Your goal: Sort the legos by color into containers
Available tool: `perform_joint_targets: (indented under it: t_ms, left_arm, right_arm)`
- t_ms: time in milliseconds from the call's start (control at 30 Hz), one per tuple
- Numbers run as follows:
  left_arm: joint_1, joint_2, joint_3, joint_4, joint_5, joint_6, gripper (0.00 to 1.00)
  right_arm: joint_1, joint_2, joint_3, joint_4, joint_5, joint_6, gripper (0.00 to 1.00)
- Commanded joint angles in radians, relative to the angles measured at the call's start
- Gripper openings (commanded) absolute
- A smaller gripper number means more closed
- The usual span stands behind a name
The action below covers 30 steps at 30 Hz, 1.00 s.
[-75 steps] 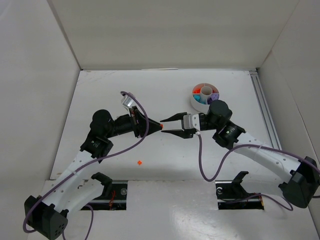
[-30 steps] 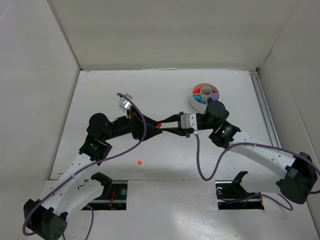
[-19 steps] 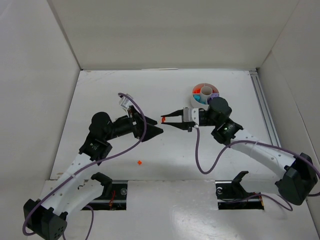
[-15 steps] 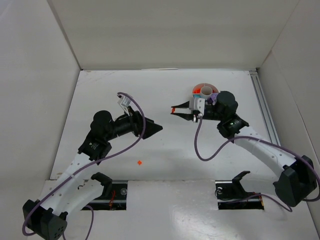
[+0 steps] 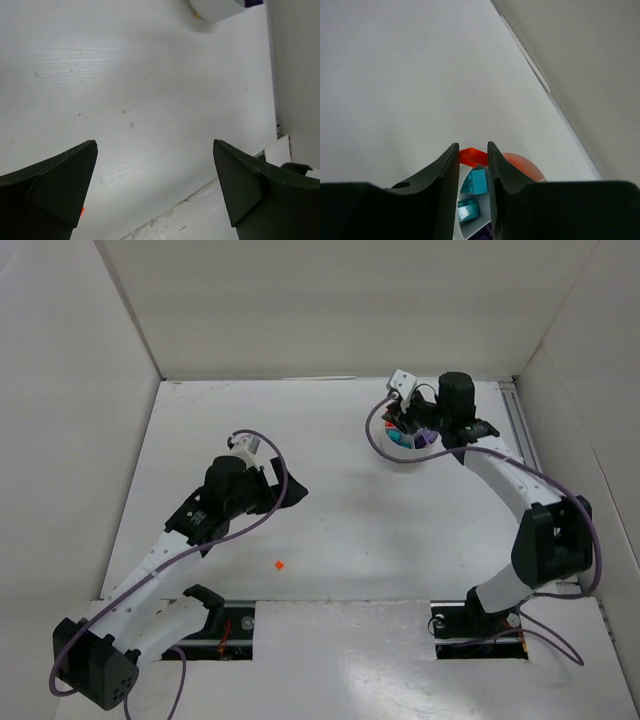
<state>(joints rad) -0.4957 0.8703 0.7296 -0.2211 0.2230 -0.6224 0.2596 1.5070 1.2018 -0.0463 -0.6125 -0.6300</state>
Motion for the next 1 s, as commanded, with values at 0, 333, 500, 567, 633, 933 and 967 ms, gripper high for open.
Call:
perform_joint_targets:
  t_ms: [0,333,500,567,633,933,967]
  left_arm:
    - [0.006,0.027,0.024,-0.09,-0.089,-0.028,1.0]
    - [0.006,0.065,-0.009,-0.237,-0.14,-0.065,1.0]
    - [0.006,0.096,-0.039,-0.283,-0.14,-0.123,0.99]
    - [0.006,0.105,-0.051,-0.293,-0.14,-0.143,0.97]
    - [0.006,0.114,-0.061,-0.302,-0.131,-0.154,0.97]
    - [-0.006,0.133,-0.09,-0.331,-0.151,-0.218,0.95]
    - [-0.015,0.133,-0.09,-0.34,-0.151,-0.218,0.95]
  right_arm:
    - [-0.011,0.091,0.129,-0.085,0.089,-0.068,0.04]
    - [-0.04,0.335,0.372,-0.219,0.209,-0.116,0.09]
    - [-0.04,0.355,0.384,-0.231,0.284,-0.116,0.1]
    - [-0.04,0.364,0.384,-0.231,0.296,-0.126,0.14]
    - [-0.04,0.374,0.394,-0.231,0.296,-0.135,0.18]
    - [-0.04,0.403,0.412,-0.241,0.275,-0.145,0.32]
    - [-0.04,0.403,0.412,-0.241,0.275,-0.145,0.34]
